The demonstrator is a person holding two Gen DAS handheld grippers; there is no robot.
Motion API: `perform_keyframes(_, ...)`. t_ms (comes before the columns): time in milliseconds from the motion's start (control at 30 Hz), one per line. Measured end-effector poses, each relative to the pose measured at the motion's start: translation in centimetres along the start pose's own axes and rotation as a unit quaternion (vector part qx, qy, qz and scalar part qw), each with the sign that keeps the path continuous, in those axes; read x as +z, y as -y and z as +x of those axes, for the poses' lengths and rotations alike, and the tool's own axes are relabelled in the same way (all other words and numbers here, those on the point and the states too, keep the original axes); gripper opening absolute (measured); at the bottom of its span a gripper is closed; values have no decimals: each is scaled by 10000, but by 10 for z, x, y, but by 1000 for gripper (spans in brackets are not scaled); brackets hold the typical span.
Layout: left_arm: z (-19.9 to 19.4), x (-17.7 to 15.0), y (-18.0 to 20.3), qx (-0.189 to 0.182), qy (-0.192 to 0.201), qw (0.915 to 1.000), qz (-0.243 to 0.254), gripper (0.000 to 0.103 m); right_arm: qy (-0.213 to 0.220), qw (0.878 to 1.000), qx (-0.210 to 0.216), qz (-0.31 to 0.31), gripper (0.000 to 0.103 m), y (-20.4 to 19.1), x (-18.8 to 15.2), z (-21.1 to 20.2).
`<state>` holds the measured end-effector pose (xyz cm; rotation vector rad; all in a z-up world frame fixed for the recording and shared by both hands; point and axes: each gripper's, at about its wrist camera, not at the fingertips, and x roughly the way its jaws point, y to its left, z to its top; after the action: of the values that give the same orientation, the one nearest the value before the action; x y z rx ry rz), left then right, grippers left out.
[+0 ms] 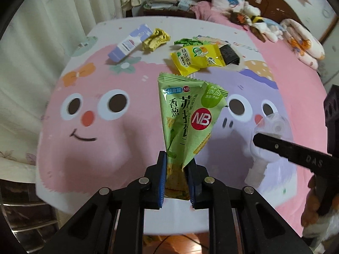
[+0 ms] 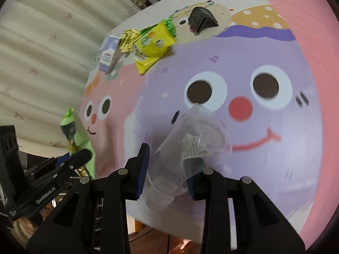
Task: Collect trash
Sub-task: 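Lift the bottle and green packet and carry both down over the bin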
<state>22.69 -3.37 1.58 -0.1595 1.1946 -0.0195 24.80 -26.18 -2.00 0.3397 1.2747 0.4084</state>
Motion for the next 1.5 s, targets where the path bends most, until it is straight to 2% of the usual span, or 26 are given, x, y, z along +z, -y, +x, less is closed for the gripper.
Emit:
perform_keyframes(167, -48, -45, -27, -33, 246, 9988, 422, 17, 328, 9993, -90, 151, 28, -33, -52, -21)
perform_keyframes(400, -88, -111, -70, -279, 412, 9962, 713, 17, 458, 9983, -319, 177, 28, -82, -138, -23)
perform_keyframes(567, -89, -159, -89, -458, 182, 9945, 927, 17, 436, 9976, -446, 297, 28, -97, -201, -14)
perform_keyframes(733, -76, -203, -88, -509, -171, 9920, 1142, 17, 193, 9963, -627, 564, 28, -88, -244, 2)
perform_keyframes(967, -27, -251, -64, -489, -669, 9875, 1343, 17, -266, 9921, -852, 878, 28, -54, -285, 41)
perform_keyframes(1133, 41, -288, -46, -451, -953, 9842, 1421, 17, -590, 9897, -940, 905, 28, -8, -316, 108)
perform_keyframes(1200, 81, -301, -42, -462, -1043, 9847, 1317, 17, -717, 9878, -1002, 953, 28, 15, -325, 143)
perform_keyframes(1333, 150, -318, -39, -504, -1170, 9861, 1069, 17, -917, 9859, -1031, 944, 28, 56, -339, 206)
perform_keyframes(1500, 219, -339, -35, -325, -1285, 9851, 1094, 17, -1117, 9845, -1103, 778, 29, 97, -348, 268)
